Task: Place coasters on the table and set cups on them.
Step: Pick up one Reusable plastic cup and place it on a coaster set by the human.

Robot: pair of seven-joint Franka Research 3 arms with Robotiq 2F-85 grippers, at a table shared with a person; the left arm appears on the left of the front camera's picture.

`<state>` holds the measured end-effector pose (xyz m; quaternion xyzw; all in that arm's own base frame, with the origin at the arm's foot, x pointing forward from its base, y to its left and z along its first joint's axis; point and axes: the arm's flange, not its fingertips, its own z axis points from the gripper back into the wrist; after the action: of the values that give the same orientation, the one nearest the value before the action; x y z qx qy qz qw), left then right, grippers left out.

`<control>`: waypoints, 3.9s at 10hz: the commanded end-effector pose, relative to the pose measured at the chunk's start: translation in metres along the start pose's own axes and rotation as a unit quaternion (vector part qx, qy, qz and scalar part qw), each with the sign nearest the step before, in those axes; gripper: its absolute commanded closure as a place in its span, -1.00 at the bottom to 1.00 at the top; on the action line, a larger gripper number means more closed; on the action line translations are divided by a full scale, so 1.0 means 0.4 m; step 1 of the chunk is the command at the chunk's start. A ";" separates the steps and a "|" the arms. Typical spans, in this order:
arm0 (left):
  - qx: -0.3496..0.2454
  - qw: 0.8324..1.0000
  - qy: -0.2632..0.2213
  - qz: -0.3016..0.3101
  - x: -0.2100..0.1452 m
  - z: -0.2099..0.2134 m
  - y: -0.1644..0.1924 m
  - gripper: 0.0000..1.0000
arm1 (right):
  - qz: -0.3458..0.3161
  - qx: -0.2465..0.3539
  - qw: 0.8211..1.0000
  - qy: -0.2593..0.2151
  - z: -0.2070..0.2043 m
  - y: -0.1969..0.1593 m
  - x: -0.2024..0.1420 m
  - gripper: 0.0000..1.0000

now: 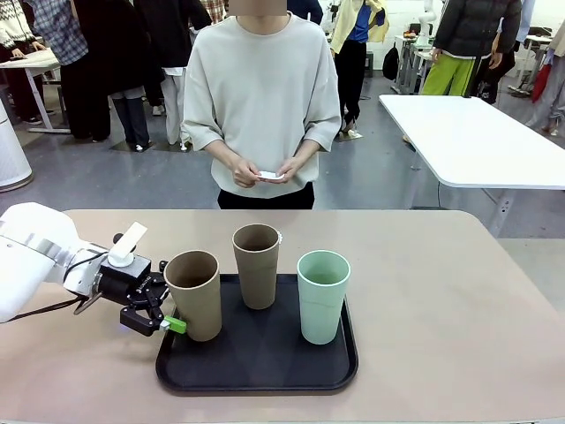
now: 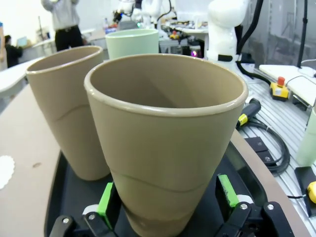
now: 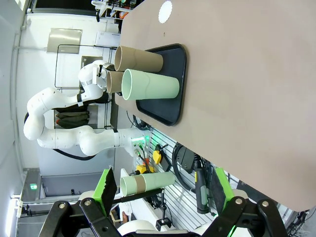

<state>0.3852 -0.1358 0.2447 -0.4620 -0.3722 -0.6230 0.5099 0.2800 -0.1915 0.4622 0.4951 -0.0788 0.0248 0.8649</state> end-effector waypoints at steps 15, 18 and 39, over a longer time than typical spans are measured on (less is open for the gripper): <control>0.038 0.997 -0.059 0.014 0.108 -0.019 -0.026 0.17 | 0.001 0.003 1.000 -0.004 0.001 0.001 0.004 -1.00; 0.055 0.998 -0.034 0.006 0.353 0.000 -0.011 0.17 | 0.001 0.003 1.000 -0.004 0.001 0.001 0.004 -1.00; 0.095 0.992 -0.047 0.066 0.479 0.105 0.376 -0.67 | 0.001 0.003 1.000 -0.004 0.001 0.001 0.004 -1.00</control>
<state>0.5113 -0.1733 0.4383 -0.4696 -0.4010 -0.5251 0.5856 0.2801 -0.1914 0.4622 0.4949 -0.0785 0.0247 0.8650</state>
